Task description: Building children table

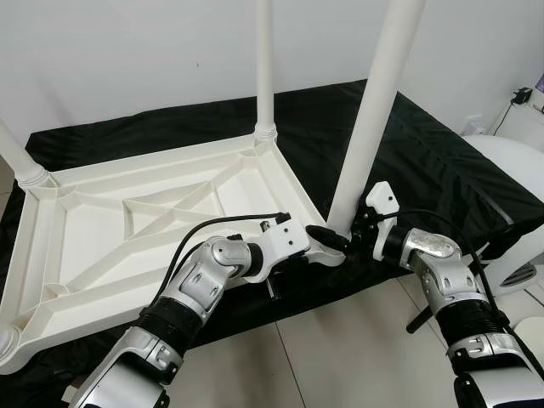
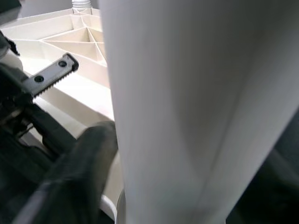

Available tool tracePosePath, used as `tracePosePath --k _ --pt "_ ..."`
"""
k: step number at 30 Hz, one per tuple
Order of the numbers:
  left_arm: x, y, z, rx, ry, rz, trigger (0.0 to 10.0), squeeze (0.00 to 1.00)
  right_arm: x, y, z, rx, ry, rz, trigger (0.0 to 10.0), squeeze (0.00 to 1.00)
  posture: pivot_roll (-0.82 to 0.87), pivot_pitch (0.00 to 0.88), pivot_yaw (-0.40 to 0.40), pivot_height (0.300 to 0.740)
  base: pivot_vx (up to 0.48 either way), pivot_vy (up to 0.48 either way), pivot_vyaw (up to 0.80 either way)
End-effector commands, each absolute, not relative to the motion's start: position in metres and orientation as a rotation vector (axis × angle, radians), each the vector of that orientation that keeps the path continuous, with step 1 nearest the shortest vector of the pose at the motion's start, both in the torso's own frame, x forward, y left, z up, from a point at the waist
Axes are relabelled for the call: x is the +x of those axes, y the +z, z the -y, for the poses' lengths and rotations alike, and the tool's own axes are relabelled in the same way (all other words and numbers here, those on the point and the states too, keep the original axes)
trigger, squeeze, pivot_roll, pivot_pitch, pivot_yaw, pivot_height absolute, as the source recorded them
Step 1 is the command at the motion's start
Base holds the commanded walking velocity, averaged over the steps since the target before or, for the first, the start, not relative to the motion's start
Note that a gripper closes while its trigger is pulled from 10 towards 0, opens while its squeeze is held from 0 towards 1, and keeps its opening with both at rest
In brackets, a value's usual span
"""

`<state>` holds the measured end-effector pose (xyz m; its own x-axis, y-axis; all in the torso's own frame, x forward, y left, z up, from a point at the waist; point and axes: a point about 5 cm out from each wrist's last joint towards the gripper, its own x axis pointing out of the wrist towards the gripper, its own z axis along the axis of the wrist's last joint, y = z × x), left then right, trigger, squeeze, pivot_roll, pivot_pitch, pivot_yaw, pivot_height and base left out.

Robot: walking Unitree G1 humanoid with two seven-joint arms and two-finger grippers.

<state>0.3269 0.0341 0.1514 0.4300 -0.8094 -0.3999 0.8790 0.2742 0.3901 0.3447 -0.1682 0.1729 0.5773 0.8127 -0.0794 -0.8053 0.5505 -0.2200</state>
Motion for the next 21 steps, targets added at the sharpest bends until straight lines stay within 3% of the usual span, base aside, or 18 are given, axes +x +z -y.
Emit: tracePosePath --k 1,11,12,21 --pt "0.3278 0.1562 -0.0328 0.632 -1.135 -0.101 10.0 0.0 0.3454 0.1721 0.1648 -0.257 0.981 0.034 0.0 0.0 -0.09 0.062 0.046 0.74 0.0 0.0 0.0" --pt "0.3274 0.1561 -0.0324 0.636 -1.14 -0.099 10.0 0.0 0.3441 0.1687 0.1676 -0.237 0.974 0.041 0.0 0.0 -0.1 0.052 0.046 0.74 0.0 0.0 0.0" --pt "0.3273 0.156 -0.0321 0.636 -1.141 -0.099 10.0 0.0 0.3442 0.1686 0.1681 -0.237 0.957 0.047 10.0 0.0 -0.1 0.052 0.046 0.74 0.0 0.0 0.0" --pt "0.3265 0.1555 -0.0304 0.633 -1.138 -0.095 10.0 0.0 0.3391 0.1689 0.1582 -0.156 0.864 0.106 10.0 0.0 -0.09 0.038 0.03 0.74 0.0 0.0 0.0"
